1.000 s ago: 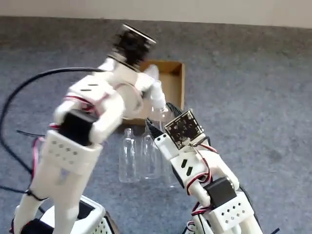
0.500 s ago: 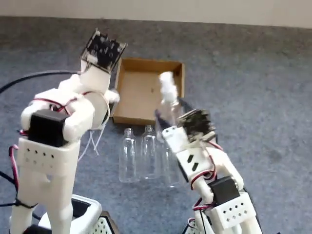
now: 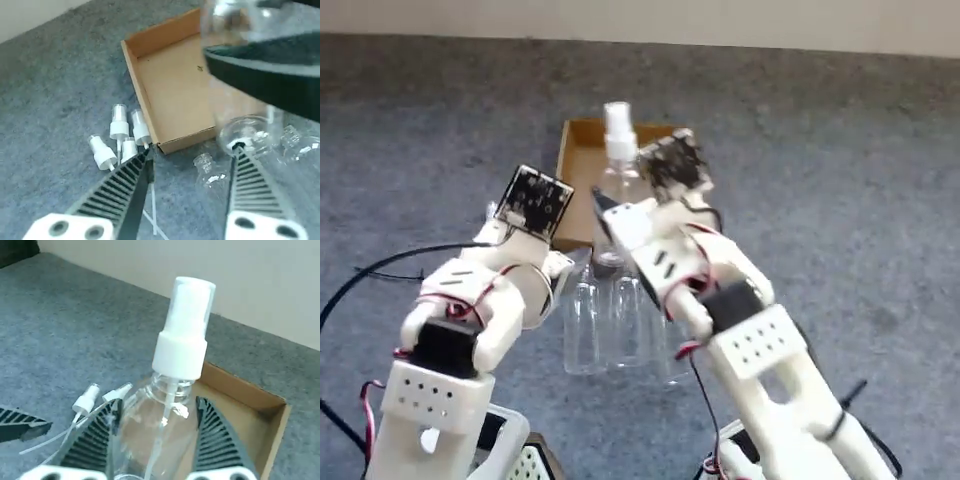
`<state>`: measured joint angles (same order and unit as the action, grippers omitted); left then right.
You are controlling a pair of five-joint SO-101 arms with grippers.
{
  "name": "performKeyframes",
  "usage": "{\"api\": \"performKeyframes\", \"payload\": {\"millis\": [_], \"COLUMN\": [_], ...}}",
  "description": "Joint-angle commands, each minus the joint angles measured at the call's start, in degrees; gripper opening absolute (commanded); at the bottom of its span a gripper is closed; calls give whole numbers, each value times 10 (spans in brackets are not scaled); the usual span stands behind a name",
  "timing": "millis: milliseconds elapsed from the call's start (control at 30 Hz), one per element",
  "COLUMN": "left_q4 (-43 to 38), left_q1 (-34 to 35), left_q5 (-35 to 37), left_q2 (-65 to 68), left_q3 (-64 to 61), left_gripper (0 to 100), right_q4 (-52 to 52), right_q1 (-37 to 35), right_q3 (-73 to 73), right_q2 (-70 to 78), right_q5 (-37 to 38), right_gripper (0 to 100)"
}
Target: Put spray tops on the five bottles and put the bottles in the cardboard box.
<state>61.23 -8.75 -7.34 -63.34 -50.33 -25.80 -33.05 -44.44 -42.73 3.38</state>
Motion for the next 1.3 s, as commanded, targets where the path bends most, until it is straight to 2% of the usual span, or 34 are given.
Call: {"api": "performKeyframes", "payload": {"millis": [0, 67, 200, 367, 600, 767, 933, 1267], "left_q4": [-36, -40, -111, -171, -188, -184, -185, -197], "left_q1": [-8, -9, -6, 1, 28, 26, 30, 135], "left_q5": [20, 20, 18, 18, 18, 19, 19, 20], "left_q2": [-56, -75, -84, -66, -50, -54, -54, -54], "left_q3": [-43, -56, -102, -148, -149, -153, -171, -178], "left_gripper": [249, 249, 249, 249, 249, 245, 245, 245], "right_q4": [18, 18, 10, -49, -96, -74, 36, 82], "right_q1": [-32, -40, -55, -53, -52, -31, 22, 36], "right_q3": [89, 102, 107, 109, 106, 109, 145, 453], "right_q2": [68, 87, 87, 50, 9, 25, 121, 478], "right_q5": [-14, -14, -13, -11, -10, 18, 63, 69], "right_gripper": [3, 3, 3, 3, 3, 3, 3, 3]}}
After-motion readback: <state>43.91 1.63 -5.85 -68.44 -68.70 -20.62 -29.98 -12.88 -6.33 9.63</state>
